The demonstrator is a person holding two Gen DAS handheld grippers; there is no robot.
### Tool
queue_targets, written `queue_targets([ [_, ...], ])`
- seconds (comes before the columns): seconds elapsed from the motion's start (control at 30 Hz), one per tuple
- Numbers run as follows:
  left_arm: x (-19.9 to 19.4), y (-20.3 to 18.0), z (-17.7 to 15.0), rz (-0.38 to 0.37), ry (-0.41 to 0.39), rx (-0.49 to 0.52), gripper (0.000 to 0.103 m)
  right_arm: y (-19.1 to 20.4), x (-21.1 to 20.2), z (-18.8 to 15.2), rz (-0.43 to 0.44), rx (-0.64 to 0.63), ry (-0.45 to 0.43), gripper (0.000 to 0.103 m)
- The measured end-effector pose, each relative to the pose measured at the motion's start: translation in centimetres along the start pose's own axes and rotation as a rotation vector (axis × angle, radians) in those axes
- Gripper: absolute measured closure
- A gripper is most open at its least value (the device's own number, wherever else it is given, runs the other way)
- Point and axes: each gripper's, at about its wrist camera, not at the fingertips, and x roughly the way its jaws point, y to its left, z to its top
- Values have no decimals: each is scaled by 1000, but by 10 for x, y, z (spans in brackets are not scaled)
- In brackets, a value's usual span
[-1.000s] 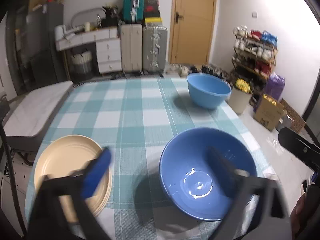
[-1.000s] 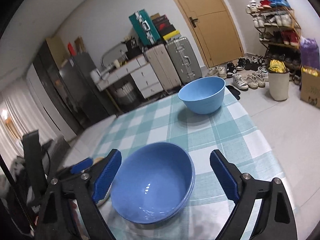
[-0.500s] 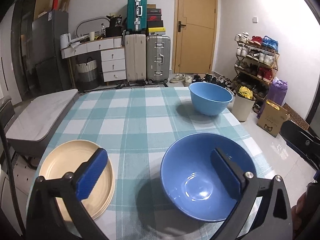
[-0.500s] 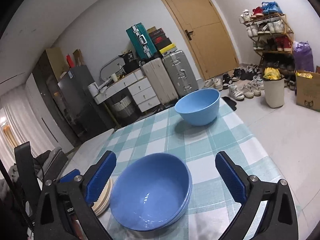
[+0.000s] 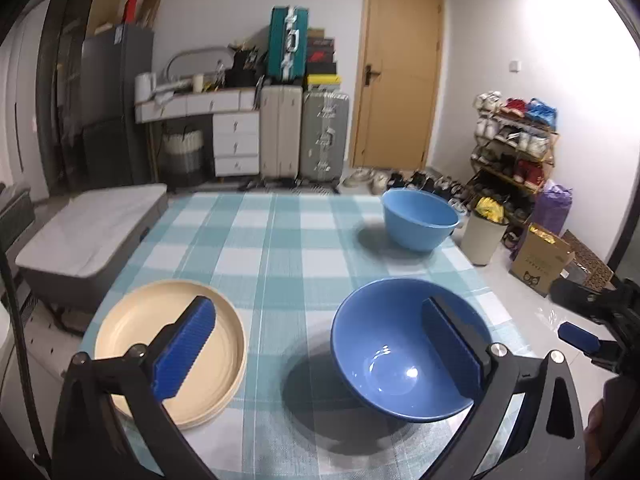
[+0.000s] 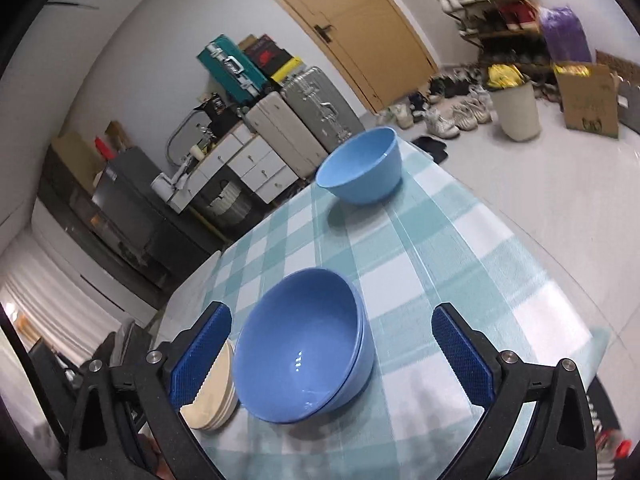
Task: Organize plates and bowls
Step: 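Move both tools toward the remaining light blue bowl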
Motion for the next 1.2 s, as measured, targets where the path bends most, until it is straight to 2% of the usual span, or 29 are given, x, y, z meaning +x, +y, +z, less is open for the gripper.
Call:
queue_targets([
  [0.07,-4,0,0,7,-6,10,0,6,-4,-2,-17,-33,-9,1],
  [0.23,-11,3,0,-12,-38,17,0,36,-28,-9,-93,-213,-134,1],
  [0.3,-13,8,3,-28,-40,-16,0,48,-41,-15,-77,-313,-218,1],
  [0.33,-13,12,6,-34,-36,-33,0,55,-50,-19,-33,-406,-281,1],
  [0.37,-12,13,7,-35,-34,-40,0,62,-55,-23,-23,-474,-306,1],
  [0.47,-6,20,18,-74,-8,-56,0,80,-55,-25,-111,-611,-301,1],
  [0.53,-1,23,29,-188,24,-53,0,82,-53,-22,-121,-618,-285,1],
  [0.57,1,22,36,-222,36,-49,0,82,-52,-19,-114,-618,-282,1],
  [0.67,8,18,57,-216,67,-3,0,87,-49,-8,-95,-638,-279,1],
  [0.77,24,15,91,-159,81,42,0,90,-44,11,-69,-664,-267,1],
  [0.83,35,13,109,-171,106,50,0,92,-37,27,-55,-669,-256,1],
  [0.87,47,11,121,-205,141,42,0,94,-32,36,-53,-678,-255,1],
  [0.93,65,7,137,-245,194,38,0,97,-25,55,-112,-688,-320,1],
  [1.0,91,-4,153,-221,238,65,0,95,-19,74,-171,-661,-358,1],
  [1.07,120,-19,164,-210,277,118,0,87,-10,98,-119,-603,-320,1],
  [1.13,155,-28,171,-194,350,119,0,74,10,125,-53,-509,-210,1],
  [1.2,188,-37,175,-180,408,116,0,61,34,147,-45,-452,-128,1],
])
